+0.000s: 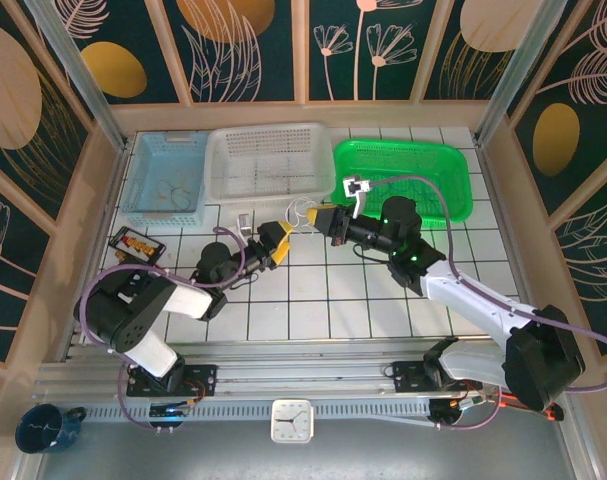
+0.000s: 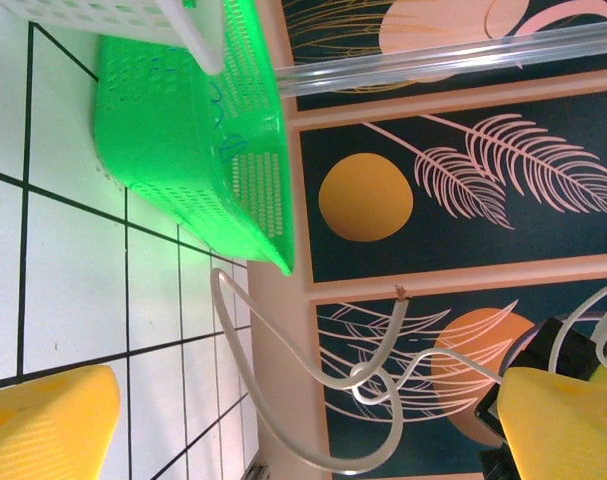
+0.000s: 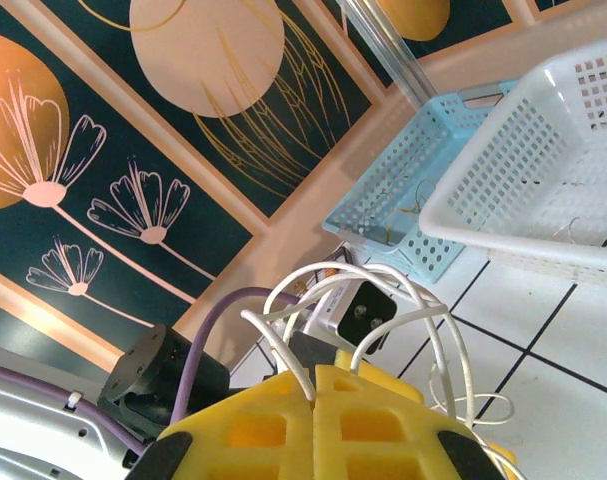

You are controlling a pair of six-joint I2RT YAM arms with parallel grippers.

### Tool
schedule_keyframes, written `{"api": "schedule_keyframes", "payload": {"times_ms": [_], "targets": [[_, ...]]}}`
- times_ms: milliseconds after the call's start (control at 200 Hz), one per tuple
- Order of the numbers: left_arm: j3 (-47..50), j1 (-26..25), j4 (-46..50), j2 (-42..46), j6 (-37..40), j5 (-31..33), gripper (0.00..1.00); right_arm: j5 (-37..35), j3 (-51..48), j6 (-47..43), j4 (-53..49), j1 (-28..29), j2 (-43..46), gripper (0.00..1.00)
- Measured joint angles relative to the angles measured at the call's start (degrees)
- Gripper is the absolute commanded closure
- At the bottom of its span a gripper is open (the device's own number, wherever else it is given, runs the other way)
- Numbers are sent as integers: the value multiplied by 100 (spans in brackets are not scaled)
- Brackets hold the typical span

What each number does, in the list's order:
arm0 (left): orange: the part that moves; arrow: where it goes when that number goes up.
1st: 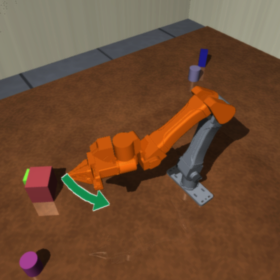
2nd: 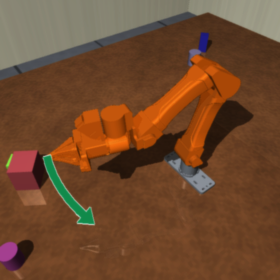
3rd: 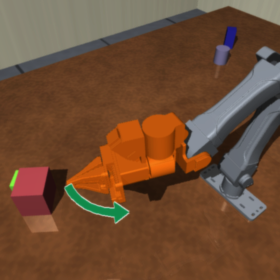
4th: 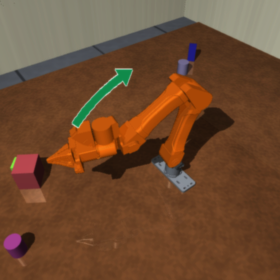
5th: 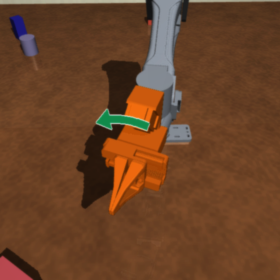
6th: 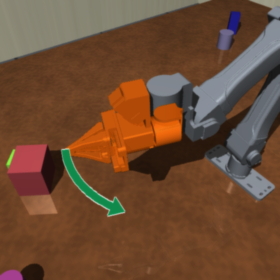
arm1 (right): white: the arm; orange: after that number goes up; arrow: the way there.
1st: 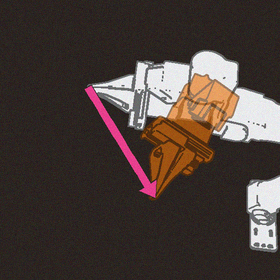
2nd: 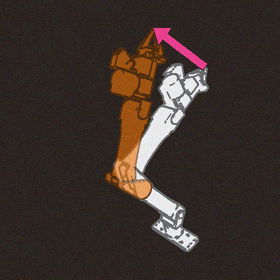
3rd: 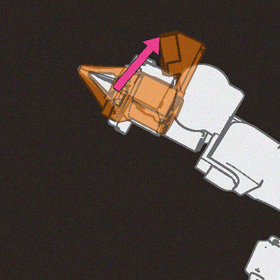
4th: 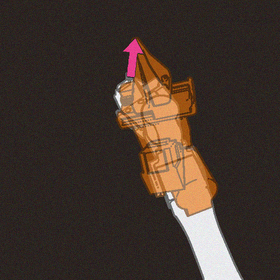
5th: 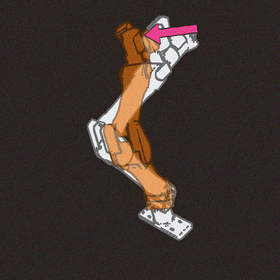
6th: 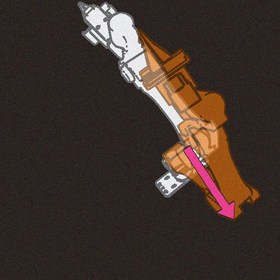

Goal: Untangle the cables

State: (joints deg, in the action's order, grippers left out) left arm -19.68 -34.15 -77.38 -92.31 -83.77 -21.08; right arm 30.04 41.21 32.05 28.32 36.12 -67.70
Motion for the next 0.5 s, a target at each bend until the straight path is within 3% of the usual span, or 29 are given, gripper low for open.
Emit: {"api": "schedule_keyframes", "payload": {"times_ms": [120,265,500], "targets": [[-2,0,-72,-81,-33,-17,19,0,0,4,15,0,0,100],[-24,0,-267,-205,-136,-74,41,0,-11,48,44,0,0,100],[-59,0,-527,-291,-170,-7,93,-9,-184,151,186,0,2,100]]}}
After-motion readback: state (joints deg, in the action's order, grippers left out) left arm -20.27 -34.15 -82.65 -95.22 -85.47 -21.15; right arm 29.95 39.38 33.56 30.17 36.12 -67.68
